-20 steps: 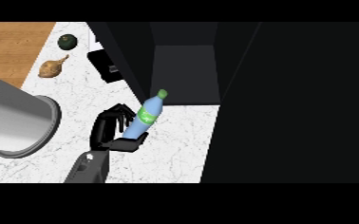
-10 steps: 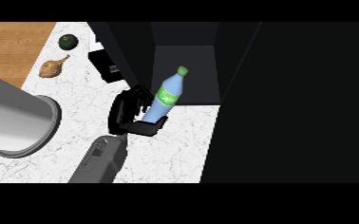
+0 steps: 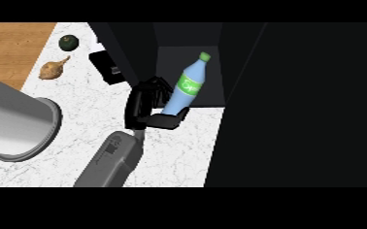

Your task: Pick up the bottled water, place it into the cabinet and close the cabinet

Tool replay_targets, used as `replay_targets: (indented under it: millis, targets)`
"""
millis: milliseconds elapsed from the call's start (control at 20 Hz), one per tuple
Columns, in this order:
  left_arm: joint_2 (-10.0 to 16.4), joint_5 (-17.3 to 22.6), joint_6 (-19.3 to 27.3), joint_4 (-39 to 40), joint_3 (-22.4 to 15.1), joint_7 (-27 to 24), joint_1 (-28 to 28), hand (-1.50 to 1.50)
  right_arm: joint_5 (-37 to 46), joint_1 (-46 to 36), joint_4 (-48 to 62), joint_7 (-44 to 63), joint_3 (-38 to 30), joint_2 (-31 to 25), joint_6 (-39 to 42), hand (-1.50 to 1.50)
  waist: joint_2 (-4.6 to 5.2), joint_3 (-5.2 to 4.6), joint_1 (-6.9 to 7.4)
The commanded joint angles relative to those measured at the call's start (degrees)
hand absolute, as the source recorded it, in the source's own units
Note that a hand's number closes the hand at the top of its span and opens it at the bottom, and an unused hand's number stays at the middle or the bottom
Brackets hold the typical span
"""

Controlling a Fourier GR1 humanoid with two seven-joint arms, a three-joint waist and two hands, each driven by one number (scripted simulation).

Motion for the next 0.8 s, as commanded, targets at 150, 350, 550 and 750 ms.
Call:
replay_targets:
  millis: [150, 350, 550, 750]
  targets:
    - [-0.77, 1.15, 7.96, 2.54, -4.04, 4.16, -10.25, 1.5, 2.51, 4.4, -9.79, 1.53, -0.18, -3.53, 1.09, -1.5, 0.01, 0.03, -0.79]
    - [-0.78, 3.14, 10.04, 7.57, -2.51, 8.33, -17.76, 1.5, 3.39, 4.8, -9.31, 1.34, 1.26, -3.29, -0.13, -1.5, 0.09, 0.02, -0.86]
    - [-0.79, 10.23, 12.9, 14.1, -4.64, 4.74, -20.11, 1.5, 2.42, 5.99, -5.96, -2.72, 2.37, -3.14, 0.3, -1.5, 0.28, 0.01, -1.3]
    - [-0.79, 10.23, 9.95, 22.26, 0.37, 2.48, -24.55, 1.5, -0.37, 8.2, -4.87, -6.9, 0.5, -3.94, 0.7, -1.5, 0.37, 0.05, -1.01]
